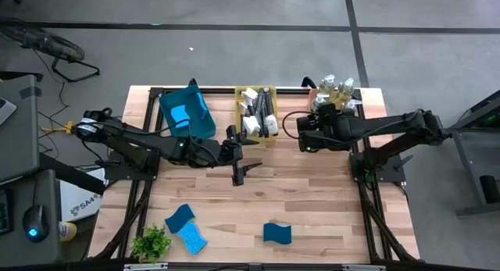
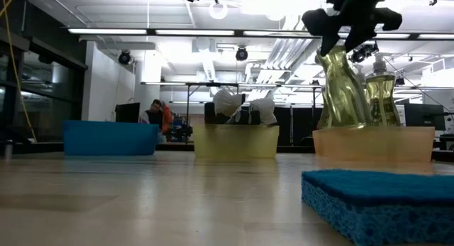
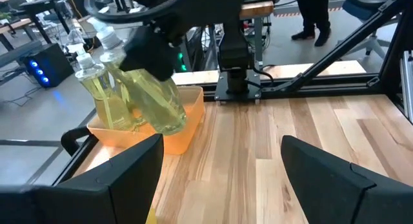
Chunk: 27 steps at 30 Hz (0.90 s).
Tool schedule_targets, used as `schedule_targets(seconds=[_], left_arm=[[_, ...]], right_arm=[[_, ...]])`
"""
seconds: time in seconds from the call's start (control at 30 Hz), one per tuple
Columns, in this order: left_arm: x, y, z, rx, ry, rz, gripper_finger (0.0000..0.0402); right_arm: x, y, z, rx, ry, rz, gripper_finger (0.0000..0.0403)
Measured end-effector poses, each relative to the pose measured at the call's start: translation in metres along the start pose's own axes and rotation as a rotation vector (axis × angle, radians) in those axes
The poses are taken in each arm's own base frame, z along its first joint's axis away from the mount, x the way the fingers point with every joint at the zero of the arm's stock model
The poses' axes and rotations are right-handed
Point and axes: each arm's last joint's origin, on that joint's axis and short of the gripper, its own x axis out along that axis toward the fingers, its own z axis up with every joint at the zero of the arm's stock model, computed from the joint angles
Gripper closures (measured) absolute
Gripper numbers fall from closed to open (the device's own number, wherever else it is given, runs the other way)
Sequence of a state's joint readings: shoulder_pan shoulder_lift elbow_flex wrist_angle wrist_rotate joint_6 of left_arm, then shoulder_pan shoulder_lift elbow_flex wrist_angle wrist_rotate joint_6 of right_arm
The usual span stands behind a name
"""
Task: Pick & Place Kitchen Sink Supplies
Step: Put the green dishwashing liquid dispenser into the orange bin
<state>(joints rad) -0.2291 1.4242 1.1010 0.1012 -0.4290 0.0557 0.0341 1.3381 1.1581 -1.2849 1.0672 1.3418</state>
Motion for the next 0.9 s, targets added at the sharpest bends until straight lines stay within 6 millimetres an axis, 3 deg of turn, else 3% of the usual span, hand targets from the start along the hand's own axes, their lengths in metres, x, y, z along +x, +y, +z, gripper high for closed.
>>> schedule_targets(seconds=[0.27,0.53,0.9], left_arm=[[0.0,0.0,0.0,-0.001,-0.001,-0.001,0.0094],[0.0,0.0,0.0,-0.001,0.0,-0.002,0.0094],[0.0,0.0,-0.001,-0.002,0.011,-0.002,0.0094]], right_arm=[[0.018,-0.001,-0.002,0.015,-0.016,-0.057,0.0202],[0.041,0.0,-0.023,0.06,-0.017,-0.082,0.0198],[0.051,0.001,-0.04,0.08,0.002,-0.071,0.0195]])
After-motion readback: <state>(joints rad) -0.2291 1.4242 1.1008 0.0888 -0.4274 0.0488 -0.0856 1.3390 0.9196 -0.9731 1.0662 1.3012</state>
